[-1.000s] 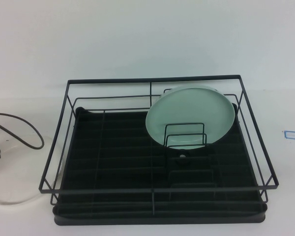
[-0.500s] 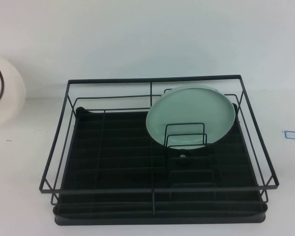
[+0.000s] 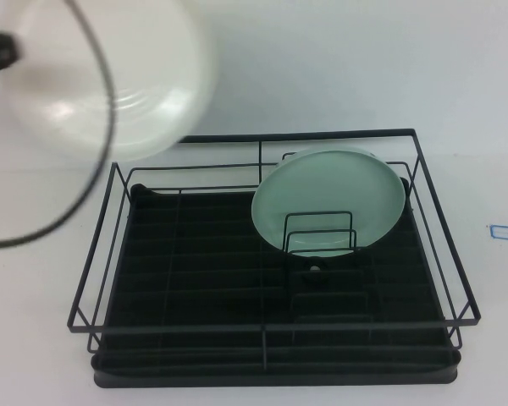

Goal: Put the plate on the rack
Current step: Pick up the plate from the table, then hand over the plate

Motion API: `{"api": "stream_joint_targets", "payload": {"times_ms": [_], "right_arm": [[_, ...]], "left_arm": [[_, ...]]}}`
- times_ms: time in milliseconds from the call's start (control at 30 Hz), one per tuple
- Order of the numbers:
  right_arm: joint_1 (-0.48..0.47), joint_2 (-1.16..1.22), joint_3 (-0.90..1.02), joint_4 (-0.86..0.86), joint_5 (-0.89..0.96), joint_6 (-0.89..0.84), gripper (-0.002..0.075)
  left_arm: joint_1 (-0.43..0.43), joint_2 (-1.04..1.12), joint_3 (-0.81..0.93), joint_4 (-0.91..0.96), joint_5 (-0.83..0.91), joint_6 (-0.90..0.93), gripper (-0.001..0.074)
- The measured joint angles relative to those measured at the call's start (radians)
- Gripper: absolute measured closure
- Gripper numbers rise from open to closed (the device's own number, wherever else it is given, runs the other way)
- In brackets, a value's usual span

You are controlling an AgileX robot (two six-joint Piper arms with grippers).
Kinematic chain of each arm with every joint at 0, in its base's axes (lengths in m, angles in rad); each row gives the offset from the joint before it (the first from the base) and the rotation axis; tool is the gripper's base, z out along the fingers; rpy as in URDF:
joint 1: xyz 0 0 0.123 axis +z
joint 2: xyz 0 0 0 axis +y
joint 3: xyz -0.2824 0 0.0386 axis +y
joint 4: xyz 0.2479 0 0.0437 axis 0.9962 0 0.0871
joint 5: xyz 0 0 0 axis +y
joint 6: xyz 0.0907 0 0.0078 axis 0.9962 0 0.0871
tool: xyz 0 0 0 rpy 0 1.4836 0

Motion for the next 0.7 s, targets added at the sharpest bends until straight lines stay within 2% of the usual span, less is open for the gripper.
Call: {"api": "stream_joint_targets", "payload": {"times_ms": [67, 133, 233, 333, 433, 700], "right_arm": [[0.000, 0.025, 0.000, 0.059, 0.002, -0.029, 0.0615], [0.000, 0.054, 0.000, 0.144, 0.016, -0.045, 0.0506], [0.000, 0.101, 0.000, 0.269, 0.051, -0.072, 0.0312], [0.000, 0.145, -0.007, 0.305, 0.071, -0.084, 0.0184], [0.000, 0.182, -0.009, 0.318, 0.074, -0.088, 0.0143], [0.000, 0.239, -0.009, 0.318, 0.076, -0.111, 0.0136]], "left_arm": [[-0.061, 0.000, 0.000, -0.116, 0.024, 0.070, 0.0729], [-0.121, 0.000, 0.000, -0.190, 0.028, 0.109, 0.0730], [-0.223, 0.004, 0.000, -0.210, 0.028, 0.151, 0.0731], [-0.313, 0.008, 0.000, -0.210, 0.028, 0.189, 0.0731], [-0.386, 0.008, 0.000, -0.215, 0.024, 0.193, 0.0731], [-0.503, 0.018, 0.000, -0.241, -0.006, 0.199, 0.0731]]}}
